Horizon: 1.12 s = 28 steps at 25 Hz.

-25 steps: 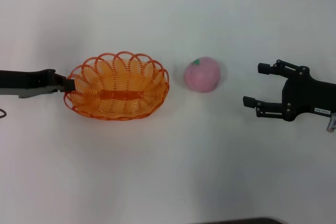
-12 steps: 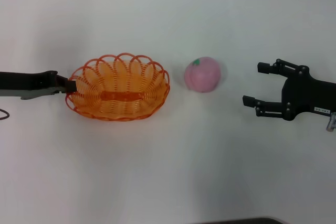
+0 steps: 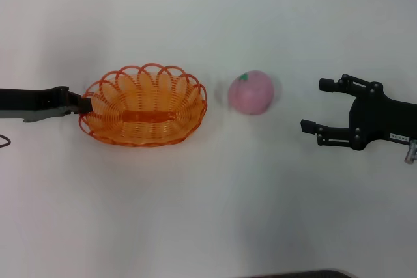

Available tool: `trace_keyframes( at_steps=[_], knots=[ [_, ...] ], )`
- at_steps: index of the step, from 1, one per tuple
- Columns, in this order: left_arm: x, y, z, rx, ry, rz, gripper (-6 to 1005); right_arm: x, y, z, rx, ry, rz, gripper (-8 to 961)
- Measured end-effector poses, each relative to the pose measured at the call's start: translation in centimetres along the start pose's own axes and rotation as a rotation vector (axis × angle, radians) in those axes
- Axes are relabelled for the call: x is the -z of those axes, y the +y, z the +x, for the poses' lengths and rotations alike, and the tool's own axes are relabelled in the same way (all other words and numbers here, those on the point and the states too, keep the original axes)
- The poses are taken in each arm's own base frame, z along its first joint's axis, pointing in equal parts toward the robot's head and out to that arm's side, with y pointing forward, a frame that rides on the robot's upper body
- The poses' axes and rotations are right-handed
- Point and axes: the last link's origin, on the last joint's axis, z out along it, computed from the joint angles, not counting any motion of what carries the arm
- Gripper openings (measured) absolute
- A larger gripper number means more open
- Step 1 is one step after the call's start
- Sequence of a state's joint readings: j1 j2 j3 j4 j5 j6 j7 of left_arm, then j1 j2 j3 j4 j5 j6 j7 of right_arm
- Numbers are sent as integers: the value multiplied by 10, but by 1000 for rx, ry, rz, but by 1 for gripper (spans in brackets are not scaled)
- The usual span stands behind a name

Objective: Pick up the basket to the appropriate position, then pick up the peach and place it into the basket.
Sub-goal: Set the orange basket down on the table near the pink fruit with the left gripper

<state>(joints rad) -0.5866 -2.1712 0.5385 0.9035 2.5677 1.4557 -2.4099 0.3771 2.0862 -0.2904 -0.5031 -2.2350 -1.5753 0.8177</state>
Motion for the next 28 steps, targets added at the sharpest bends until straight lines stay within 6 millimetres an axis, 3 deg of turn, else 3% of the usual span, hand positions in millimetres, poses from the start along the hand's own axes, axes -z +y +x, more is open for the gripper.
trace_keyframes(
  at_steps=[18, 28],
  knots=[
    [3, -4, 0, 35, 24, -2, 78, 0, 0, 0, -1, -1, 2, 920],
    [9, -3, 0, 25, 11, -10, 229, -1, -1, -1, 0, -3, 4, 921]
  ],
)
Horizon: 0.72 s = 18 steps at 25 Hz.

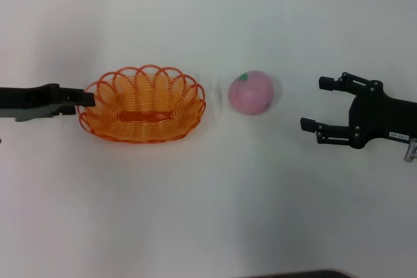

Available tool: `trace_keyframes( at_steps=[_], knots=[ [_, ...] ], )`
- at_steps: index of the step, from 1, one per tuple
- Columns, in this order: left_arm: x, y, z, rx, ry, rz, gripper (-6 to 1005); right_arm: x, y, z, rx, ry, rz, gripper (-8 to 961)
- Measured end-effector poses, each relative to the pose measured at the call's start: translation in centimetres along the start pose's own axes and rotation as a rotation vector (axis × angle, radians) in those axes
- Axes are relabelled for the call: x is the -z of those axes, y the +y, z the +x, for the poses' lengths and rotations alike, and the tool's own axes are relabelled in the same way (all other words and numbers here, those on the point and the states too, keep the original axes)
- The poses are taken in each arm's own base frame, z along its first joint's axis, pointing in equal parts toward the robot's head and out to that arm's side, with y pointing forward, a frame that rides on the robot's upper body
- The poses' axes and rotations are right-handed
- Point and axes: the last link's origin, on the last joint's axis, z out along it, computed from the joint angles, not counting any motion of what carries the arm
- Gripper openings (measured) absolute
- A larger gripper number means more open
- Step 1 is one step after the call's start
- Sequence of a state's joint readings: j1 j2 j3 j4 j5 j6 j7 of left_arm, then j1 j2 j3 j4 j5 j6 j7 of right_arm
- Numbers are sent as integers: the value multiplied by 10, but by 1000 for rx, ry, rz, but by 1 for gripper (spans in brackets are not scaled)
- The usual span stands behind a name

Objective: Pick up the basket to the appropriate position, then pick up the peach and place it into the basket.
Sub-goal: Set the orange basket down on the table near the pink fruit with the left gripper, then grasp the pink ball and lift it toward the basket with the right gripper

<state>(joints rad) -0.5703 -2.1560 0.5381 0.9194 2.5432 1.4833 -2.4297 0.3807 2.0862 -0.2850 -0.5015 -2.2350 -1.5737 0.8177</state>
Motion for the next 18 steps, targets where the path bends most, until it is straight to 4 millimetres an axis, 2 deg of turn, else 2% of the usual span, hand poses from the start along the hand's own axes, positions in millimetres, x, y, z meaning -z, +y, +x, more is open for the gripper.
trace_keyframes(
  at_steps=[8, 14, 18],
  knots=[
    [17, 1, 4, -112, 94, -59, 614, -2, 1, 1, -4, 1, 0, 921],
    [30, 4, -4, -271, 203, -185, 615, -2, -1, 0, -2, -7, 7, 921],
    [35, 5, -17, -463, 211, -227, 615, -2, -1, -1, 0, -10, 8, 921]
  ],
)
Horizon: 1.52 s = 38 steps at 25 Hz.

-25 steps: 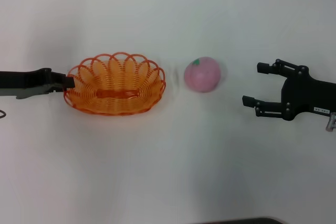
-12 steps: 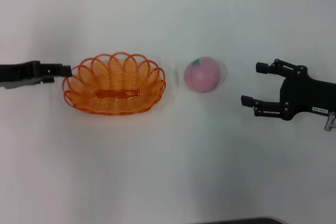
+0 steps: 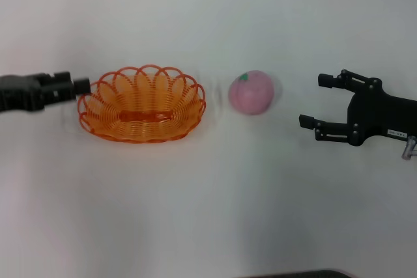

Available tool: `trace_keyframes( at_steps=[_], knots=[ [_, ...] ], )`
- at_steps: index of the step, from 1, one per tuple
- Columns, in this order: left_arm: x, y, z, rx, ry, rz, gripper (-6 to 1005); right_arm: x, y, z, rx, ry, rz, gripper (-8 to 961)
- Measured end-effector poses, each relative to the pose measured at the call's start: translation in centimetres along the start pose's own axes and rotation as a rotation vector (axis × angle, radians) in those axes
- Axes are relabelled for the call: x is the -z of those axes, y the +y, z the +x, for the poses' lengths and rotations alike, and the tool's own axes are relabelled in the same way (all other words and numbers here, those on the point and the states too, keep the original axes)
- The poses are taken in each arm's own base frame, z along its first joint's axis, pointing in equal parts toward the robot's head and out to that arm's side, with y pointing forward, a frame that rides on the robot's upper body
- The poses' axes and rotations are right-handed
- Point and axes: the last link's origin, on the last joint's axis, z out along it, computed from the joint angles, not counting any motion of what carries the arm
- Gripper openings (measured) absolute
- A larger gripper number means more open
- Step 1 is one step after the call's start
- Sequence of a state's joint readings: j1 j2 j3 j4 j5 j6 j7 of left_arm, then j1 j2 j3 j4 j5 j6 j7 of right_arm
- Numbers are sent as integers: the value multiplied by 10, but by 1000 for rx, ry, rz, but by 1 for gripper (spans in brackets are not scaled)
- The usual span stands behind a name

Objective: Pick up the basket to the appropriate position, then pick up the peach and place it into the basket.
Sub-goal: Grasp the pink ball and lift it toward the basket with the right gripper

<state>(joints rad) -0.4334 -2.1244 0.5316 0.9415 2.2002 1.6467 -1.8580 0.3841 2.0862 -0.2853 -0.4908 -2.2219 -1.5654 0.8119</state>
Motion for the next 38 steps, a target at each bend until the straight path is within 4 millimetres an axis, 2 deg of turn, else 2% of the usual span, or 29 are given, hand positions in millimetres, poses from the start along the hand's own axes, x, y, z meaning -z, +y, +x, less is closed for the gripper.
trace_keyframes(
  at_steps=[9, 15, 18, 26, 31, 38],
  knots=[
    [2, 30, -36, -380, 70, -195, 611, 0, 1, 0, 6, -3, -6, 922],
    [-2, 36, -71, -587, 131, -189, 610, 1, 3, 0, 14, -5, -14, 922],
    [1, 35, -80, -595, 132, -168, 612, 1, 7, 1, 25, -15, -21, 922],
    [-1, 33, -95, -558, 106, -140, 738, -1, 10, 2, 22, -22, -31, 922],
    [-5, 29, -102, -558, 100, -112, 864, -2, 13, 4, 20, -21, -35, 922],
    [-5, 20, -109, -528, 67, -52, 864, -2, 13, 5, 19, -14, -34, 923]
  ],
)
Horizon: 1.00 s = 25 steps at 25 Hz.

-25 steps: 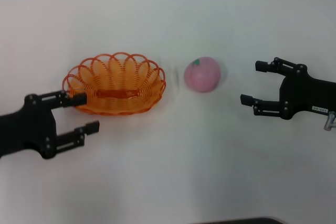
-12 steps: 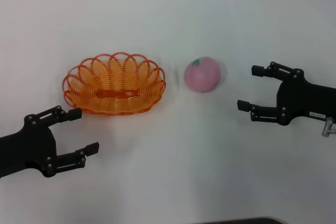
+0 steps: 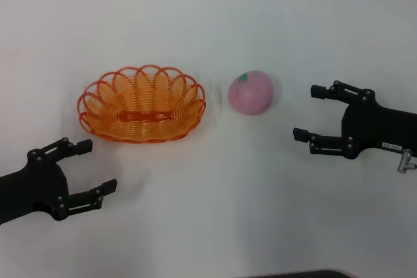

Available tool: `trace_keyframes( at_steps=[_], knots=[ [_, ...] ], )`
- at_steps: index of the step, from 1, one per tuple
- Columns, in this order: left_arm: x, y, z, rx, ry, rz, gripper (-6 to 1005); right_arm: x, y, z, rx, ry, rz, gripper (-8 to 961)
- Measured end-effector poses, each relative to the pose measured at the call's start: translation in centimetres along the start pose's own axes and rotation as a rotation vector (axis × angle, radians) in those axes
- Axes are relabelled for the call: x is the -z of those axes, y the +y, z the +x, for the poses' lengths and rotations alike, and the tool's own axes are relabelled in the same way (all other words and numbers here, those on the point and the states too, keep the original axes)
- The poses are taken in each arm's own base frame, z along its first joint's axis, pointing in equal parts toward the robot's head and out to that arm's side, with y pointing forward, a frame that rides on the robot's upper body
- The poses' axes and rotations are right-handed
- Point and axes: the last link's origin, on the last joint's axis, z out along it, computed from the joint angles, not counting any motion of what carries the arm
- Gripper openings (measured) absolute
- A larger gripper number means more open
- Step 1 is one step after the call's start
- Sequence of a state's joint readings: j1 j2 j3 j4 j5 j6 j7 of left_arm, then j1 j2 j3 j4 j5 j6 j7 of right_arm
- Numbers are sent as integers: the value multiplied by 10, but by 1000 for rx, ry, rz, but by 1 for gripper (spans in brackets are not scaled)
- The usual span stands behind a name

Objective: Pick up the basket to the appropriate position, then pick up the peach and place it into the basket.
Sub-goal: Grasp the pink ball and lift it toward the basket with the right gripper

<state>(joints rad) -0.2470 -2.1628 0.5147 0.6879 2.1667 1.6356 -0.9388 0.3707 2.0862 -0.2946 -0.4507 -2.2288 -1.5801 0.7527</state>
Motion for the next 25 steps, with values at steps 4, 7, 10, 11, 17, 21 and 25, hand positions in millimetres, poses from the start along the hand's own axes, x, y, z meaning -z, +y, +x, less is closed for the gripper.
trace_keyframes(
  at_steps=[4, 7, 10, 11, 17, 21, 25],
  knots=[
    [1, -1, -1, 13, -6, 8, 864, 1, 0, 0, -25, -5, 3, 923],
    [3, -2, -1, 42, -6, 10, 864, 2, -2, -2, -76, -11, 3, 923],
    [3, -2, 0, 46, -7, 9, 864, 6, -8, -8, -157, -12, -5, 923],
    [3, -2, -1, 47, -9, 9, 864, 8, -10, -10, -180, -12, -8, 923],
    [4, -5, 1, 51, -14, 15, 864, 24, -30, -32, -351, 30, -10, 923],
    [6, -7, 3, 52, -16, 17, 863, 26, -44, -50, -486, 127, -31, 923],
    [6, -8, 4, 46, -18, 17, 863, 25, -59, -72, -575, 233, -22, 923]
  ],
)
